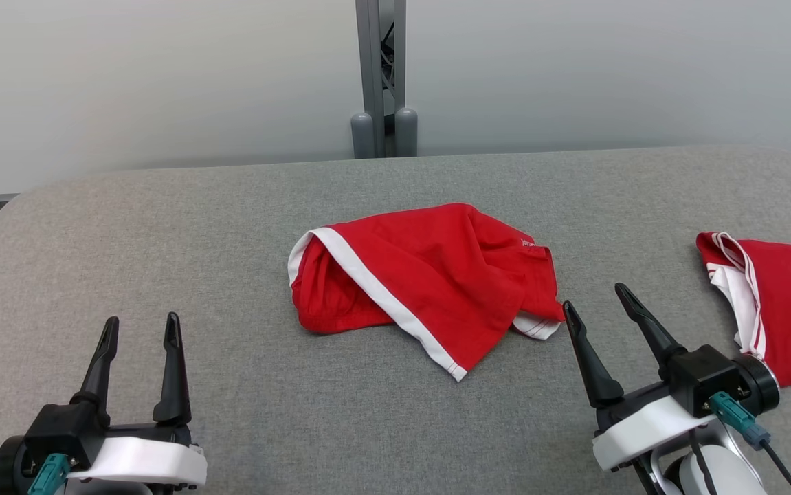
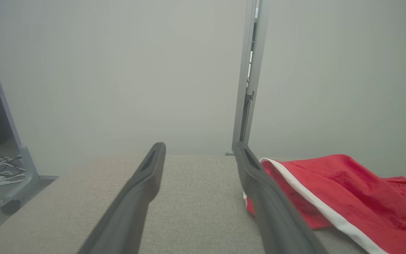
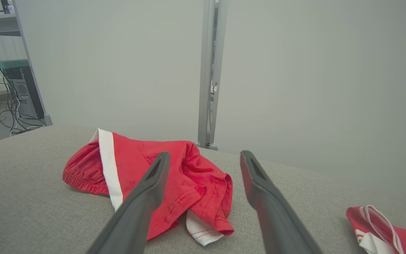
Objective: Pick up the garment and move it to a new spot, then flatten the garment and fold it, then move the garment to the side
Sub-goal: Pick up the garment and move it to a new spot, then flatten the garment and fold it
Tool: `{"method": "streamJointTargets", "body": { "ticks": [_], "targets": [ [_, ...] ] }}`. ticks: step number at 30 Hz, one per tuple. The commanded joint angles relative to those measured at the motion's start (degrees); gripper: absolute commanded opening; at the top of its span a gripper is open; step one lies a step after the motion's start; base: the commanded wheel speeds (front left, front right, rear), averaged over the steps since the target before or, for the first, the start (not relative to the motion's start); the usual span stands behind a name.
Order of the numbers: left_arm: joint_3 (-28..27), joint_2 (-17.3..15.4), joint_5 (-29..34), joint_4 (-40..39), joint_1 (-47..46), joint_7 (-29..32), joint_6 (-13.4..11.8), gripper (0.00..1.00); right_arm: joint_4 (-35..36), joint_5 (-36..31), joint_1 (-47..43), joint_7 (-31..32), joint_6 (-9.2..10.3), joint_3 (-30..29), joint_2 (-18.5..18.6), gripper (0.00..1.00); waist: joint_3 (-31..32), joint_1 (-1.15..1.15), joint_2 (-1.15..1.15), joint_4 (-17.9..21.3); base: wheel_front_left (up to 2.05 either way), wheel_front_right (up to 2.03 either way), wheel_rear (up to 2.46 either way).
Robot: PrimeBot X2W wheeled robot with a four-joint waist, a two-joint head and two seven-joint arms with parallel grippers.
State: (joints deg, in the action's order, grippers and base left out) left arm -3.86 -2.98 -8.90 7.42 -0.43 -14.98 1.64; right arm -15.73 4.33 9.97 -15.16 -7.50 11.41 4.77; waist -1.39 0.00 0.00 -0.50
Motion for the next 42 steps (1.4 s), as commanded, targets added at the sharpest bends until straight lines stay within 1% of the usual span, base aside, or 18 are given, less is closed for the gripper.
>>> {"method": "streamJointTargets", "body": {
  "ticks": [1,5,11,19,21,24,27,33,38,39,40,41,42],
  "targets": [
    [-0.38,-0.05,-0.11,-0.20,0.16,-0.13,0.32,1.00,-0.13,0.08,0.00,-0.05,0.02,-0.04,0.13,1.00,-0.03,0.00,0.00,0.05,0.00,0.00,0.00],
    [0.19,-0.05,-1.13,0.40,-0.13,-0.13,0.25,1.00,0.11,-0.21,0.55,-0.05,0.02,1.43,0.07,1.00,-0.22,0.00,0.00,0.07,0.00,0.00,0.00],
    [1.27,-0.06,-1.49,0.32,-1.63,-0.13,0.01,1.00,-1.78,-1.04,2.04,-0.05,0.02,7.36,1.95,1.00,-2.06,0.00,0.00,-0.76,0.00,0.00,0.00],
    [3.39,-0.08,-2.34,1.38,-4.02,-0.13,0.32,1.00,-9.72,-1.78,7.54,-0.06,0.02,17.69,4.42,1.00,-6.09,0.00,0.00,-3.97,0.00,0.00,0.00],
    [3.68,-0.07,-2.49,1.42,-4.29,-0.13,0.25,1.00,-10.96,-1.63,8.34,-0.05,0.02,18.66,4.59,1.00,-6.49,0.00,0.00,-4.46,0.00,0.00,0.00],
    [4.41,-0.07,-3.13,1.25,-5.11,-0.13,0.02,1.00,-14.91,-2.24,10.49,-0.06,0.02,21.23,5.48,1.00,-7.41,0.00,0.00,-6.03,0.00,0.00,0.00],
    [4.89,-0.06,-4.51,0.80,-5.49,-0.14,0.02,1.00,-18.80,-2.94,12.10,-0.05,0.03,22.11,5.91,1.00,-7.99,0.00,0.00,-7.63,0.00,0.00,0.00],
    [5.88,-0.06,-5.40,1.02,-5.94,-0.14,-0.07,1.00,-25.68,-4.20,14.59,-0.06,0.03,22.77,5.98,1.00,-8.77,0.00,0.00,-10.22,0.00,0.00,0.00],
    [6.52,-0.06,-5.90,1.17,-5.85,-0.14,-0.31,1.00,-30.45,-5.69,15.69,0.03,0.03,21.73,5.61,1.00,-9.03,0.00,0.00,-11.54,0.00,0.00,0.00],
    [6.62,-0.06,-5.89,1.20,-5.77,-0.14,-0.34,1.00,-31.69,-5.55,15.73,0.10,0.03,21.34,5.34,0.90,-9.01,0.00,0.00,-11.69,0.00,0.00,0.00],
    [6.70,-0.05,-5.91,1.21,-5.67,-0.14,-0.39,1.00,-32.53,-5.44,15.87,0.18,0.03,21.16,5.13,0.47,-8.98,0.00,0.00,-11.80,0.00,0.00,0.00],
    [6.75,-0.06,-5.89,1.24,-5.59,-0.14,-0.45,1.00,-33.07,-5.48,16.09,0.23,0.03,21.06,4.90,0.28,-8.94,0.00,0.00,-11.86,0.00,0.00,0.00],
    [6.76,-0.06,-5.86,1.29,-5.49,-0.14,-0.55,1.00,-33.47,-5.52,16.15,0.23,0.04,20.92,4.75,0.00,-8.86,0.00,0.00,-11.87,0.00,0.00,0.00]
  ]
}}
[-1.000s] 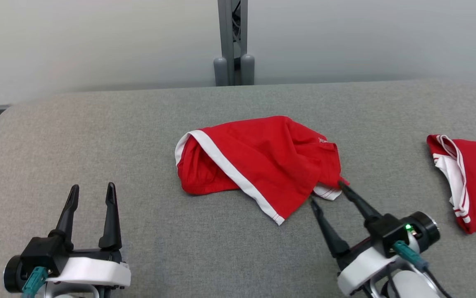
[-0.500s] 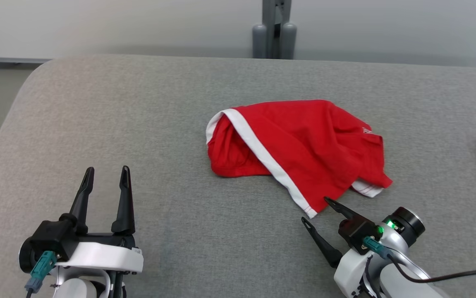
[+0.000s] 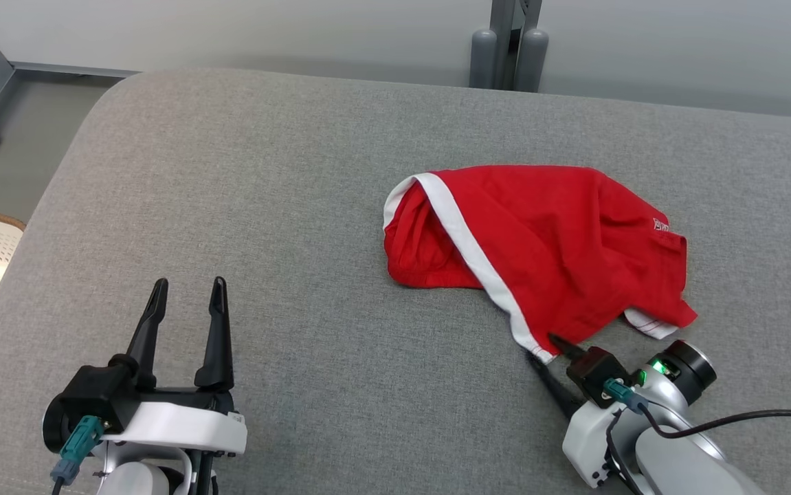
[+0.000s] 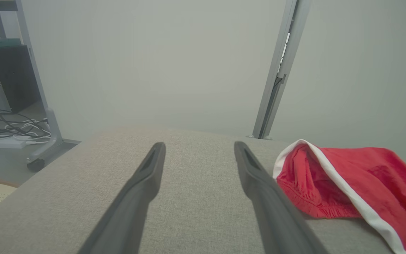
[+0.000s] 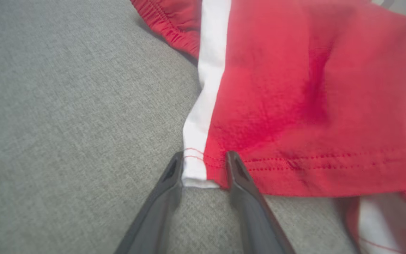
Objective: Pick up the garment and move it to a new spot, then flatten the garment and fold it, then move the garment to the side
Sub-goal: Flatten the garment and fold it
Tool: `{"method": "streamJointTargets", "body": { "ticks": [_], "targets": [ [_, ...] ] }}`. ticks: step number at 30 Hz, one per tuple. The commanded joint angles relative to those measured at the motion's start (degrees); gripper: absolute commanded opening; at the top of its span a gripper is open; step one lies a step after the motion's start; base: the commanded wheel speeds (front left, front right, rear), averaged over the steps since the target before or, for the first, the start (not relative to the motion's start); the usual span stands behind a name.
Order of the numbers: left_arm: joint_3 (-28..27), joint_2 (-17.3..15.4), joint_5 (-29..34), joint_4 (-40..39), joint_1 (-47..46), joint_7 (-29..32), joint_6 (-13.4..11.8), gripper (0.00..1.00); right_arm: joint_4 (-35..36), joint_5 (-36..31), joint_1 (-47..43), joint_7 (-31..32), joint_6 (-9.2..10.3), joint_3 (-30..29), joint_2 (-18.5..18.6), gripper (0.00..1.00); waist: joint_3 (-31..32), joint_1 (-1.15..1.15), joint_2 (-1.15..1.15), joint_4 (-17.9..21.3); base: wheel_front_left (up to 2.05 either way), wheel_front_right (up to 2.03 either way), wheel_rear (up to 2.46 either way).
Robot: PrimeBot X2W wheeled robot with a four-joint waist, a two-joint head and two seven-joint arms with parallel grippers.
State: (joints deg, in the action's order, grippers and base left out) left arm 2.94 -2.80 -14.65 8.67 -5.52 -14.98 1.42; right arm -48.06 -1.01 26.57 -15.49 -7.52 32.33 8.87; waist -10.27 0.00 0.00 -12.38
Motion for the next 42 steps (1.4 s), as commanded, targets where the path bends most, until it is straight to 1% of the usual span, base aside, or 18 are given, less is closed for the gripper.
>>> {"method": "streamJointTargets", "body": {
  "ticks": [1,5,10,11,14,22,23,30,36,38,42],
  "targets": [
    [-0.06,-0.24,-0.04,0.08,-0.29,-0.14,-0.39,1.00,-1.35,-0.17,-0.38,0.55,0.06,-0.06,0.56,0.00,0.13,0.00,0.00,0.07,0.00,0.00,0.00],
    [-0.33,-0.24,0.32,0.07,0.04,-0.14,-0.38,1.00,-0.19,0.07,0.23,0.45,0.06,-0.63,0.31,0.00,0.78,0.00,0.00,0.96,0.00,0.00,0.00],
    [-0.75,-0.25,0.67,0.05,0.21,-0.14,-0.18,1.00,4.41,0.13,0.85,0.28,0.06,-1.32,0.48,0.00,2.10,0.00,0.00,3.22,0.00,0.00,0.00],
    [-0.91,-0.24,0.84,0.16,0.41,-0.14,0.00,1.00,6.97,-0.18,1.05,0.28,0.06,-1.64,1.26,0.00,2.82,0.00,0.00,4.46,0.00,0.00,0.00],
    [-0.96,-0.25,1.11,0.26,0.72,-0.14,0.17,1.00,10.76,-0.66,1.45,0.28,0.06,-2.78,2.66,0.00,3.99,0.00,0.00,6.34,0.00,0.00,0.00],
    [-0.87,-0.26,2.17,0.17,1.49,-0.14,0.37,1.00,19.00,-1.36,0.63,0.28,0.06,-6.22,6.68,0.00,6.22,0.00,0.00,11.81,0.00,0.00,0.00],
    [-0.87,-0.26,2.17,0.17,1.49,-0.14,0.37,1.00,19.00,-1.36,0.63,0.28,0.06,-6.22,6.68,0.00,6.22,0.00,0.00,11.81,0.00,0.00,0.00],
    [-0.34,-0.27,2.49,0.72,1.17,-0.14,0.41,1.00,22.37,-1.34,-2.50,0.29,0.06,-8.00,9.28,0.00,6.39,0.00,0.00,16.51,0.00,0.00,0.00],
    [0.61,-0.25,2.55,2.84,1.71,-0.14,0.72,1.00,20.60,-0.16,-5.19,0.29,0.06,-7.61,10.34,0.00,6.60,0.00,0.00,19.60,0.00,0.00,0.00],
    [1.17,-0.26,2.23,4.50,2.08,-0.14,1.25,1.00,19.90,0.35,-5.72,0.29,0.06,-7.00,10.22,0.00,6.71,0.00,0.00,20.28,0.00,0.00,0.00],
    [3.19,-0.28,2.19,8.34,1.88,-0.14,3.29,1.00,18.65,1.18,-6.04,0.29,0.06,-5.92,10.11,0.00,6.82,0.00,0.00,20.75,0.00,0.00,0.00]
  ]
}}
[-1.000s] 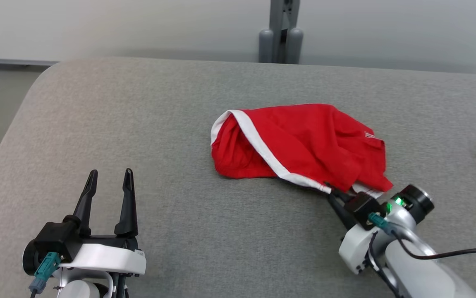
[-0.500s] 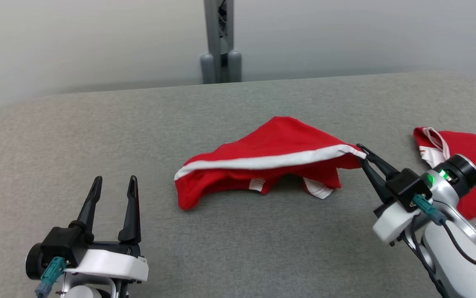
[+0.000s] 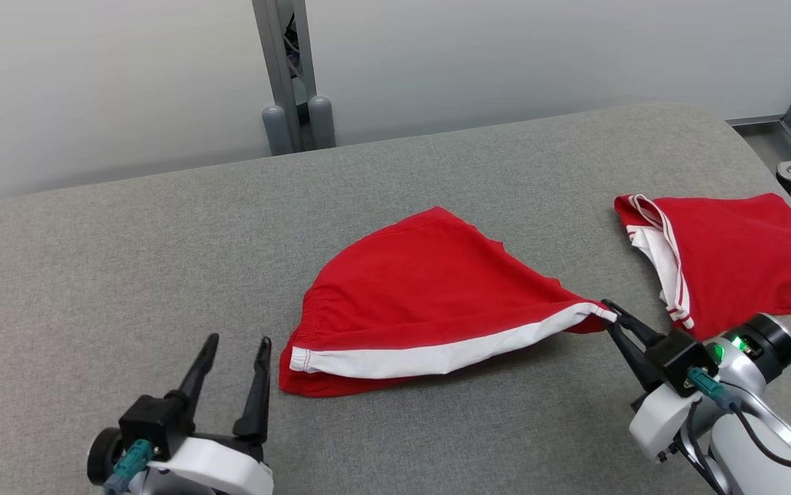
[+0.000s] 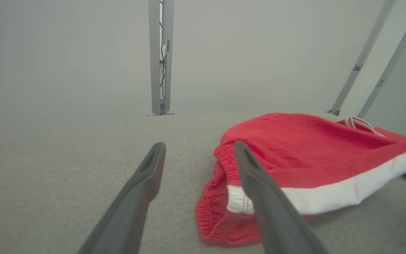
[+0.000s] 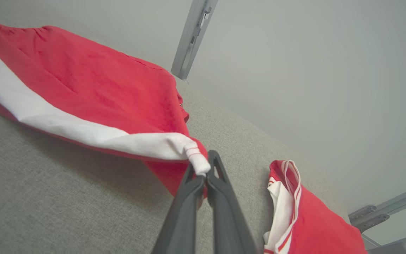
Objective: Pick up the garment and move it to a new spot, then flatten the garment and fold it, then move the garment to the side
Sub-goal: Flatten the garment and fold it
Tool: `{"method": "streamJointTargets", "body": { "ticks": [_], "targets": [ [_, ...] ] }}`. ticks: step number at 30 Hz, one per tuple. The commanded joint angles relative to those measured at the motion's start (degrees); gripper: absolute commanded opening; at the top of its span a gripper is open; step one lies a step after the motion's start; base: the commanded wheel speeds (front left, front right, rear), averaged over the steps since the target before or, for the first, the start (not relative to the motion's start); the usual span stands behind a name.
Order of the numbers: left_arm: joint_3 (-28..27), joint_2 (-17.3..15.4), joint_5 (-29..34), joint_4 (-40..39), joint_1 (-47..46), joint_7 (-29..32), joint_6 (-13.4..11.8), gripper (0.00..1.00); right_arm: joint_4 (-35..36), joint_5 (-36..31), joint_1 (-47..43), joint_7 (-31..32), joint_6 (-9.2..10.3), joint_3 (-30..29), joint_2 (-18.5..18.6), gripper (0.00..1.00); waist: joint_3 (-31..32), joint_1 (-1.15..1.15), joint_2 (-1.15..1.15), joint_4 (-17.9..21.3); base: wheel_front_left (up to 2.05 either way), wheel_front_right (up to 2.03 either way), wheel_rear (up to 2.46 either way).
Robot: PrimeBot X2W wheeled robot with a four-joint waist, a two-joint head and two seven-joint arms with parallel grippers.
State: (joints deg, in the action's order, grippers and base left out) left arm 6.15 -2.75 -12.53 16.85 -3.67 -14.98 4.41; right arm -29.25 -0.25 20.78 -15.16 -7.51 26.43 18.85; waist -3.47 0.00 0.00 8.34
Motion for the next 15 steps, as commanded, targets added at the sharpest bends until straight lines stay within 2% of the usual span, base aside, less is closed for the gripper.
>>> {"method": "streamJointTargets", "body": {
  "ticks": [1,6,11,15],
  "targets": [
    [0.34,-0.33,-0.16,1.07,-0.11,-0.14,0.75,1.00,-0.42,0.59,-0.25,-0.04,0.04,0.21,0.13,0.00,0.04,0.00,0.00,0.05,0.00,0.00,0.00],
    [2.59,-0.28,-0.66,4.87,-0.83,-0.14,2.54,1.00,-1.11,1.11,-0.24,-0.04,0.04,0.54,0.10,0.00,0.24,0.00,0.00,-0.13,0.00,0.00,0.00],
    [7.79,-0.47,-3.36,8.60,-2.52,-0.14,3.06,1.00,-1.54,1.44,-0.27,-0.04,0.04,0.58,0.00,0.00,0.01,0.00,0.00,-0.49,0.00,0.00,0.00],
    [14.08,-3.40,-9.11,11.73,-5.11,-0.14,3.04,1.00,-1.65,1.43,0.29,-0.04,0.04,0.90,-0.19,0.00,-0.57,0.00,0.00,-0.49,0.00,0.00,0.00]
  ]
}}
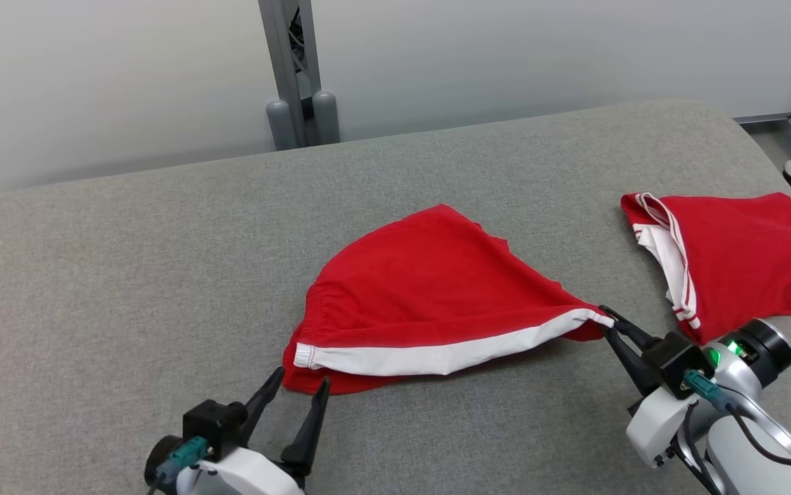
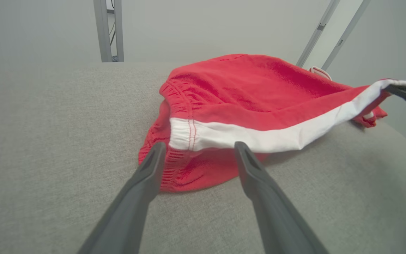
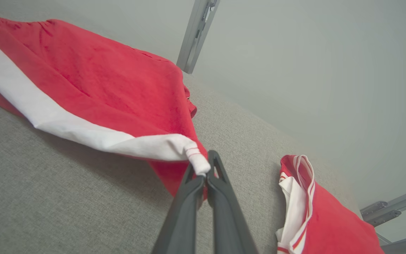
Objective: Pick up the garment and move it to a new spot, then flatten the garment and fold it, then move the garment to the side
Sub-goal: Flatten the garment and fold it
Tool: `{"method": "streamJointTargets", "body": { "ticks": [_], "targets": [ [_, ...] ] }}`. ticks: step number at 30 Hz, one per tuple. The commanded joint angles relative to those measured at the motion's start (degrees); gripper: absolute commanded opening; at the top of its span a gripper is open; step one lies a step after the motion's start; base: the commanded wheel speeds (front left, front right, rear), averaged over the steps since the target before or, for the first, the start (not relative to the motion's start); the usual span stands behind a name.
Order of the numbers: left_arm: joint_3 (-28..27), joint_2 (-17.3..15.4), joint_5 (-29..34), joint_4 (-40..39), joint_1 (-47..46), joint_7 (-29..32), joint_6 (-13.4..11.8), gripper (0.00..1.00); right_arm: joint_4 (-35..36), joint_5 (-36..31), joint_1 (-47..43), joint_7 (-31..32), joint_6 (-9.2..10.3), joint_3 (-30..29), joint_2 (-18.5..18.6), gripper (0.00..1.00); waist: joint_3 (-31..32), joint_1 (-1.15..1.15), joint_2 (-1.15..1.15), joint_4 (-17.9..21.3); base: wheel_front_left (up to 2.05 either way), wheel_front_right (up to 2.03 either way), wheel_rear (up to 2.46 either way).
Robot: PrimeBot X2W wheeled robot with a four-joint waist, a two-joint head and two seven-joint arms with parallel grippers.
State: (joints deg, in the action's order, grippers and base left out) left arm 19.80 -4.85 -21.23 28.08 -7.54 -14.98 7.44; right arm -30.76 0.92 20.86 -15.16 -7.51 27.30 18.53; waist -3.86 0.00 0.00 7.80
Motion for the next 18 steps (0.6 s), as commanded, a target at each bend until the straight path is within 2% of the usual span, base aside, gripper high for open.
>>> {"method": "streamJointTargets", "body": {
  "ticks": [1,9,18],
  "targets": [
    [1.81,-2.16,-1.50,1.21,-2.20,-0.15,0.01,1.00,-0.13,0.31,0.45,-0.04,0.04,0.08,0.08,0.00,-0.33,0.00,0.00,0.12,0.00,0.00,0.00],
    [9.52,-6.31,-10.10,5.82,-7.84,-0.14,0.03,1.00,-0.27,0.60,1.29,-0.04,0.04,0.65,-0.28,0.00,-1.40,0.00,0.00,0.73,0.00,0.00,0.00],
    [18.01,-9.42,-18.05,6.31,-12.06,-0.14,0.04,1.00,-0.55,1.07,2.07,-0.04,0.04,1.45,-0.35,0.00,-2.51,0.00,0.00,1.27,0.00,0.00,0.00]
  ]
}}
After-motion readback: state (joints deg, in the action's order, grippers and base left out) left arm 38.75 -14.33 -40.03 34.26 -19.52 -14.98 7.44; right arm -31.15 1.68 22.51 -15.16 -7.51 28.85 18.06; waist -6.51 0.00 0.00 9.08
